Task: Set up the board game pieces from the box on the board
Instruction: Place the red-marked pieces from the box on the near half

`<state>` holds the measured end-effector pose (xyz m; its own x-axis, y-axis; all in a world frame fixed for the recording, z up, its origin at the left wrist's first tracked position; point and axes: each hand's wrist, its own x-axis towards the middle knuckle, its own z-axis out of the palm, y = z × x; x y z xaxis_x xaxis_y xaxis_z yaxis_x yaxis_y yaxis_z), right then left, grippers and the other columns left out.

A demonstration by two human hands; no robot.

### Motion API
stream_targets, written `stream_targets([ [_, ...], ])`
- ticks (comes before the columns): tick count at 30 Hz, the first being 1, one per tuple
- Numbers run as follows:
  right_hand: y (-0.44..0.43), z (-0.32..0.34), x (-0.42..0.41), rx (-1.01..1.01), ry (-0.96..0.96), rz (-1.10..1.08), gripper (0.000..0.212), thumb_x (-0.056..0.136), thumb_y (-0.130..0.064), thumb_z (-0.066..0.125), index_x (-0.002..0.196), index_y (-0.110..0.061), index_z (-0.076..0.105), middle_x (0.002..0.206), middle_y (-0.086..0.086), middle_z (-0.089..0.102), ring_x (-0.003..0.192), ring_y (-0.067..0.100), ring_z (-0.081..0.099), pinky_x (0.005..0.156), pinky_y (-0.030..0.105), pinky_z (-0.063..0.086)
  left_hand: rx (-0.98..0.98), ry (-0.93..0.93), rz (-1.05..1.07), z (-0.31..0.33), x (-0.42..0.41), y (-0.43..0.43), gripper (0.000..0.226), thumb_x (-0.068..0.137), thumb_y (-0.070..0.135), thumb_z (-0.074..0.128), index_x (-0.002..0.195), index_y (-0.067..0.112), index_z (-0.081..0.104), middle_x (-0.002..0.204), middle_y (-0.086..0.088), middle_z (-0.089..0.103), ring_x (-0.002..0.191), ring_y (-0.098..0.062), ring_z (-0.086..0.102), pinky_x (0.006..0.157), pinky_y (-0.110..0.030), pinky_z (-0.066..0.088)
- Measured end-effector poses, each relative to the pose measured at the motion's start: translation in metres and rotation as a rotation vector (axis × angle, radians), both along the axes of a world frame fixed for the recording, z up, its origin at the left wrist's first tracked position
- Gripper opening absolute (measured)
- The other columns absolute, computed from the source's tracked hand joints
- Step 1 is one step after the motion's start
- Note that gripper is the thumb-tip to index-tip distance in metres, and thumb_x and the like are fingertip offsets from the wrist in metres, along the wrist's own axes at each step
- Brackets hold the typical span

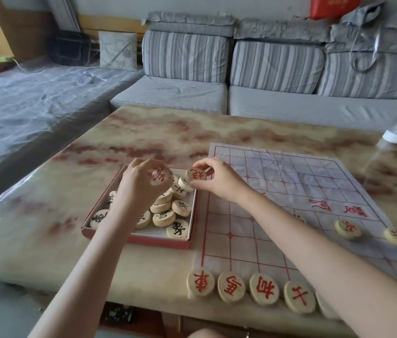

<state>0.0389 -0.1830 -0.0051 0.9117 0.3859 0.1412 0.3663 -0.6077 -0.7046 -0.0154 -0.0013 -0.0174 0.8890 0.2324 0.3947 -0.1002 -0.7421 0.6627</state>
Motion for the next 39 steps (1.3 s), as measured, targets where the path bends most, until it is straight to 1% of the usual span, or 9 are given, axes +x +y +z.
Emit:
stream_targets([
  [4,-0.045,-0.005,-0.026,-0.033,0.04,-0.001,0.043,0.075,-0.024,0.076,0.114,-0.013,0.061,0.114,0.004,0.057,0.092,0.01,0.053,0.075,0.011,0.039,-0.042,0.024,-0.082,-0.007,-0.007,-0.028,0.038,0.069,0.023,0.078,0.105,0.022,0.067,0.107,-0.002,0.059,0.091,-0.016,0.059,0.082,-0.027,0.047],
  [8,-0.072,-0.027,-0.052,-0.123,0.095,-0.017,0.051,0.072,-0.03,0.077,0.118,-0.016,0.06,0.117,-0.001,0.056,0.106,0.011,0.051,0.085,0.016,0.036,-0.031,0.03,-0.137,-0.015,-0.019,-0.049,0.034,0.069,0.021,0.077,0.102,0.02,0.069,0.104,-0.001,0.061,0.084,-0.014,0.059,0.077,-0.023,0.045],
  [12,-0.08,-0.043,-0.07,-0.105,0.137,-0.017,0.052,0.072,-0.03,0.077,0.119,-0.019,0.058,0.118,-0.004,0.054,0.107,0.01,0.049,0.089,0.018,0.038,-0.01,0.047,-0.164,-0.021,-0.031,-0.061,0.033,0.07,0.025,0.076,0.102,0.024,0.068,0.104,0.004,0.061,0.089,-0.014,0.061,0.081,-0.03,0.05],
  [17,-0.075,-0.049,-0.073,-0.129,0.107,-0.01,0.053,0.075,-0.029,0.075,0.123,-0.019,0.055,0.118,-0.003,0.052,0.109,0.01,0.045,0.095,0.023,0.036,-0.011,0.063,-0.167,-0.025,-0.038,-0.065,0.037,0.07,0.02,0.077,0.106,0.021,0.068,0.101,0.004,0.058,0.084,-0.011,0.057,0.075,-0.02,0.042],
  [25,-0.079,-0.059,-0.077,-0.148,0.086,-0.005,0.061,0.076,-0.034,0.073,0.13,-0.022,0.048,0.122,-0.005,0.047,0.118,0.011,0.041,0.101,0.027,0.034,0.004,0.083,-0.153,-0.023,-0.037,-0.067,0.037,0.07,0.023,0.075,0.106,0.022,0.067,0.104,0.004,0.059,0.087,-0.01,0.057,0.076,-0.02,0.042],
  [32,-0.122,-0.046,-0.076,0.008,0.01,-0.131,0.046,0.08,-0.028,0.07,0.123,-0.021,0.055,0.115,-0.008,0.05,0.104,0.007,0.048,0.079,0.007,0.034,0.036,0.125,-0.223,-0.016,-0.024,-0.097,0.038,0.072,0.03,0.073,0.109,0.022,0.065,0.106,0.005,0.057,0.092,-0.013,0.058,0.078,-0.025,0.048],
  [35,-0.146,-0.044,-0.08,0.029,-0.003,-0.185,0.041,0.08,-0.019,0.07,0.119,-0.023,0.058,0.114,-0.009,0.055,0.098,0.004,0.05,0.077,0.004,0.036,0.069,0.143,-0.272,-0.014,-0.016,-0.12,0.039,0.074,0.03,0.071,0.112,0.022,0.063,0.112,0.005,0.056,0.097,-0.013,0.058,0.08,-0.022,0.046],
  [37,-0.157,-0.044,-0.085,0.03,-0.01,-0.187,0.038,0.082,-0.018,0.069,0.118,-0.024,0.058,0.109,-0.016,0.054,0.096,-0.003,0.049,0.078,-0.001,0.035,0.103,0.153,-0.286,-0.014,-0.011,-0.136,0.039,0.077,0.029,0.068,0.115,0.021,0.062,0.115,0.002,0.056,0.1,-0.015,0.056,0.081,-0.021,0.045],
  [39,-0.165,-0.046,-0.09,0.013,-0.014,-0.179,0.038,0.082,-0.017,0.068,0.118,-0.024,0.058,0.104,-0.024,0.05,0.097,-0.007,0.048,0.082,0.001,0.036,0.132,0.155,-0.298,-0.016,-0.008,-0.15,0.038,0.079,0.028,0.066,0.115,0.019,0.062,0.114,0.0,0.057,0.1,-0.015,0.056,0.081,-0.021,0.045],
])
